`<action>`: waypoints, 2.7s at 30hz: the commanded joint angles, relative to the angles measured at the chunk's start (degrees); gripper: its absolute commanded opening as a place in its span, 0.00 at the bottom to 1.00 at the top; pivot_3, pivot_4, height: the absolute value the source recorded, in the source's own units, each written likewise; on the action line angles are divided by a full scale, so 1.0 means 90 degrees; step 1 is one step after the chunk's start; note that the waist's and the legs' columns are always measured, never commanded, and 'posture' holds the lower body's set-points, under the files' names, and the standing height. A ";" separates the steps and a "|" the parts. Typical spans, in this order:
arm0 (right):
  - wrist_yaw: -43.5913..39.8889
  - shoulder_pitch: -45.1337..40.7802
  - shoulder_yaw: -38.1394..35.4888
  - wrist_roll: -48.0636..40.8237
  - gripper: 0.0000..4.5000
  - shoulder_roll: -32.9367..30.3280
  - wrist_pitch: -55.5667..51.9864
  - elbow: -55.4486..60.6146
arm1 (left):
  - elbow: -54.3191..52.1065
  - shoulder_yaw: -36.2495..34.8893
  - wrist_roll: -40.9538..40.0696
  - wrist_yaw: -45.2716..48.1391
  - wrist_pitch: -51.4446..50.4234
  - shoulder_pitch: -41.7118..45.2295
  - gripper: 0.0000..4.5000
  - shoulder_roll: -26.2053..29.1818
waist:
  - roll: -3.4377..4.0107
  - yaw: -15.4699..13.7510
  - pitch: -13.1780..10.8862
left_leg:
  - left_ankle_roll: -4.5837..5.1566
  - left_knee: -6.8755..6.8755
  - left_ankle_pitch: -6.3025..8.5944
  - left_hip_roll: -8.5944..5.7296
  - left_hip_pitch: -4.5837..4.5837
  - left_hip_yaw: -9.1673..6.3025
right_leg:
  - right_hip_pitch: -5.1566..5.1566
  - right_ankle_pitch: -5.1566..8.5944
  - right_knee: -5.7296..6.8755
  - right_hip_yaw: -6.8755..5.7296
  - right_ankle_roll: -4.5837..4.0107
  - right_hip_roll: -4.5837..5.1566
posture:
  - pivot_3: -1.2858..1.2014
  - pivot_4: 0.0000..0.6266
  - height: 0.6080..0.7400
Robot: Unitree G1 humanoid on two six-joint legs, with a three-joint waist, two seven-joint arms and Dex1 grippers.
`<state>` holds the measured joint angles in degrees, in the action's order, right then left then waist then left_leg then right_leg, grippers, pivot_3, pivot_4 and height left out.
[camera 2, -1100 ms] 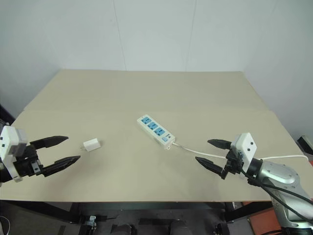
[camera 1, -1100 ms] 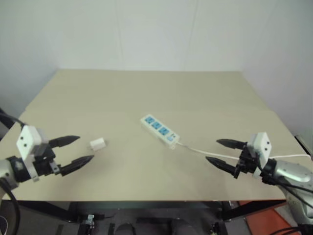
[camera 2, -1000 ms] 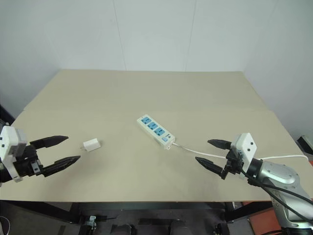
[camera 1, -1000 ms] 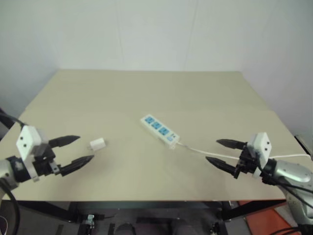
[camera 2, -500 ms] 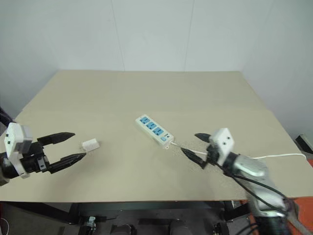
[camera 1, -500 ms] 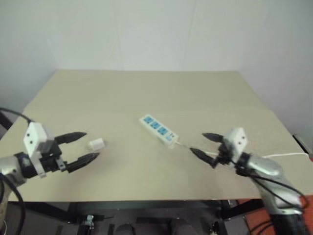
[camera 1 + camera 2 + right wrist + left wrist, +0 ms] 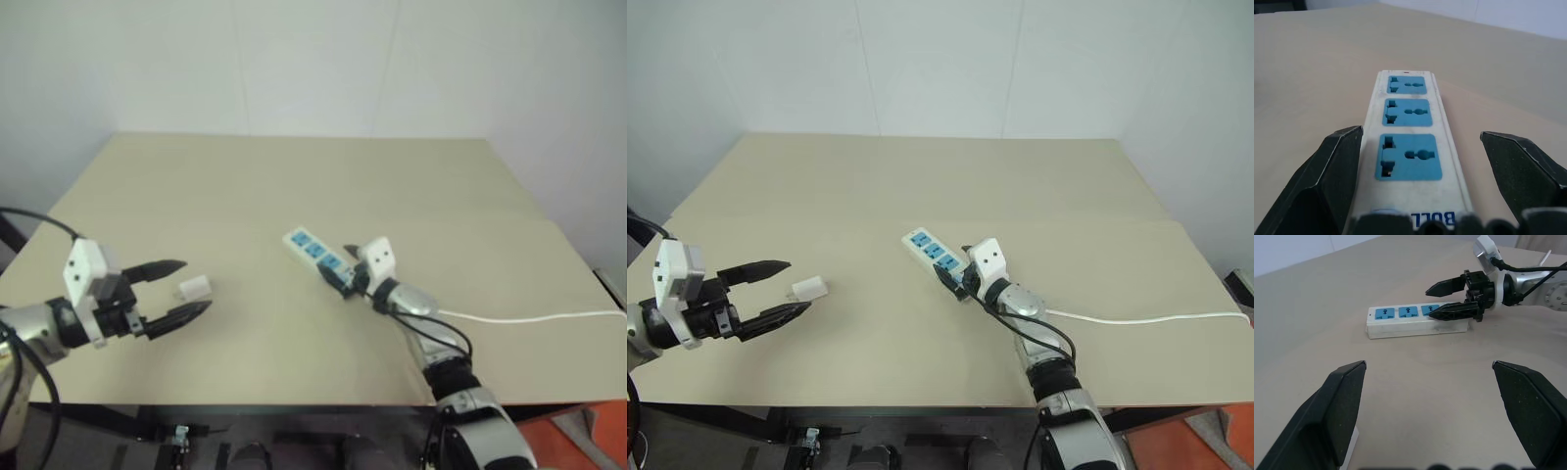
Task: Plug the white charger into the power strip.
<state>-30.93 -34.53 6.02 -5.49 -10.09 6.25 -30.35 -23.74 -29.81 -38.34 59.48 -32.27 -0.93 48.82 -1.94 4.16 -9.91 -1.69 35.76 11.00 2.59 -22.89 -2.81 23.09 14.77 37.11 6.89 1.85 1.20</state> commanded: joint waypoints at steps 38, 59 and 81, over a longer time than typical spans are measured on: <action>-0.1774 0.0119 -0.0005 -0.0402 0.76 0.0043 -0.0069 0.0154 | 0.0568 0.0278 0.0105 -0.0098 0.0158 0.1100 1.00 0.0759 | -0.0001 0.0264 0.0001 | -0.0002 0.0000 -0.0002 0.0031 0.0063 -0.0017 | -0.0055 0.0021 0.0002 0.0005 0.0028 -0.0048 | 0.52 0.24 1.00; -0.5361 0.0218 0.0625 -0.0851 0.76 -0.0524 0.0836 -0.0150 | 0.7228 0.8526 0.5966 0.3669 -0.0714 0.9407 1.00 0.0078 | 0.0014 0.0204 -0.0025 | 0.0001 0.0009 -0.0001 0.0028 -0.0027 -0.0023 | 0.0032 0.0023 0.0012 0.0010 0.0034 -0.0069 | 0.52 0.24 1.00; -0.5212 0.0459 0.0744 -0.0764 0.76 -0.0550 0.0576 0.0236 | 0.7654 0.9858 0.5688 0.3669 -0.1305 0.8646 1.00 -0.0227 | 0.0013 0.0231 -0.0030 | 0.0014 0.0021 0.0005 0.0026 -0.0028 -0.0032 | 0.0065 0.0040 0.0098 0.0017 0.0043 -0.0073 | 0.52 0.24 1.00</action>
<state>-77.72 -30.72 12.28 -11.77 -15.68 12.04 -30.38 45.61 59.53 12.14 92.29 -43.26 77.34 46.33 -1.83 6.25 -10.18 -1.56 35.95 11.05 2.83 -23.13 -3.09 23.67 15.13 38.00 7.05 2.24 0.54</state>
